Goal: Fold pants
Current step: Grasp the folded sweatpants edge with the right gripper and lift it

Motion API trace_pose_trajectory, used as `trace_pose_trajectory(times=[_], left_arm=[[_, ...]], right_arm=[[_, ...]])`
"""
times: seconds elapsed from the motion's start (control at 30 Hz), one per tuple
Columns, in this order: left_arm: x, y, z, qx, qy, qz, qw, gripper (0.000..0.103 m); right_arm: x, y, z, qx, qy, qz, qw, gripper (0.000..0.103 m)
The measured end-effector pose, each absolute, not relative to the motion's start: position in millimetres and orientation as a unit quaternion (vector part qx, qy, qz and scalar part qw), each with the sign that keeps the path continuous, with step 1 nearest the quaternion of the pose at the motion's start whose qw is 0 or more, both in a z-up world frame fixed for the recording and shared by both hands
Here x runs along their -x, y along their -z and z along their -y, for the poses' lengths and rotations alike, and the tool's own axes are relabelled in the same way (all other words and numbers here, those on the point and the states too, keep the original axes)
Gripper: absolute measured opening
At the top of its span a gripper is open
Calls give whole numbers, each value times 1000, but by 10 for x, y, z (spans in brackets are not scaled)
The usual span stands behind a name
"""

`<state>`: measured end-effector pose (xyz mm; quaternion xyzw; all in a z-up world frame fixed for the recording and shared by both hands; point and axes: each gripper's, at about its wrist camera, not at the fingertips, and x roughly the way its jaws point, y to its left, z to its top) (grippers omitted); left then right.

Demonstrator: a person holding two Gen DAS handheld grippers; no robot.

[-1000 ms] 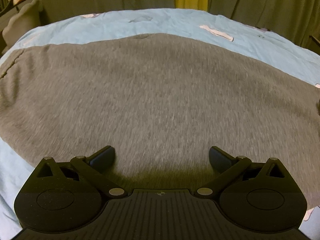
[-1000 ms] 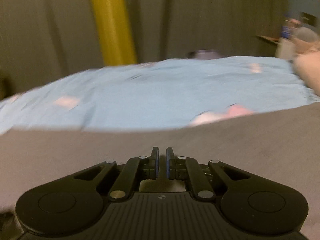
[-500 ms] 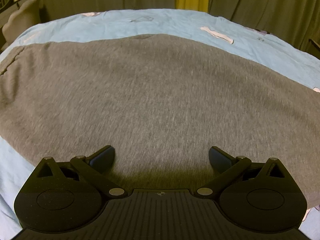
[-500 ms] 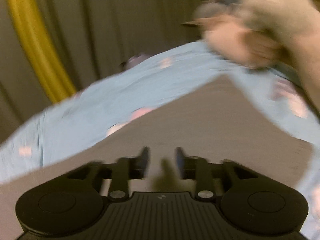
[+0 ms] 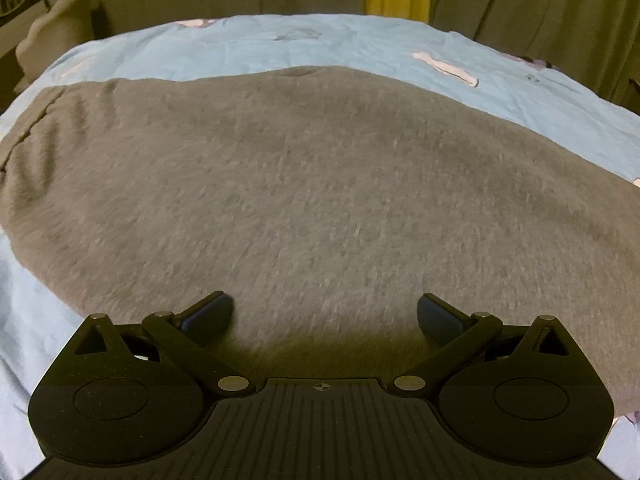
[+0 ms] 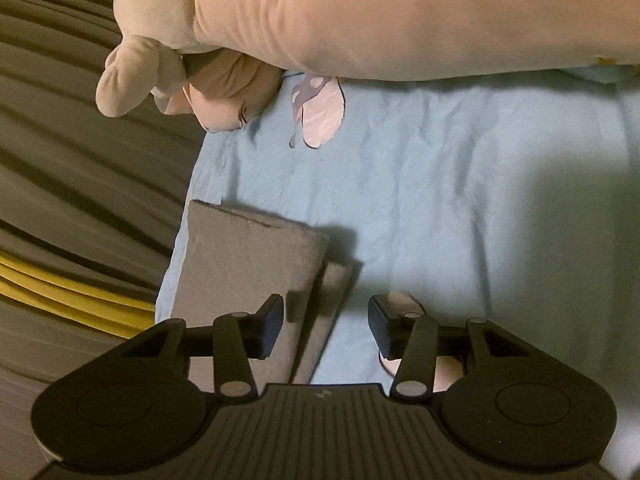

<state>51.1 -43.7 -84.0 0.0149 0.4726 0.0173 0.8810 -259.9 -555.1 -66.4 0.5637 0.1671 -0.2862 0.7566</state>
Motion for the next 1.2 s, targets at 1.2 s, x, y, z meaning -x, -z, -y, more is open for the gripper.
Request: trace_pose_trajectory(times=[1.2], left_arm=[[-474,732,339,12,-38,-448,893,103]], right_arm=[[1842,-78,5244,-356,295,-196,865,11]])
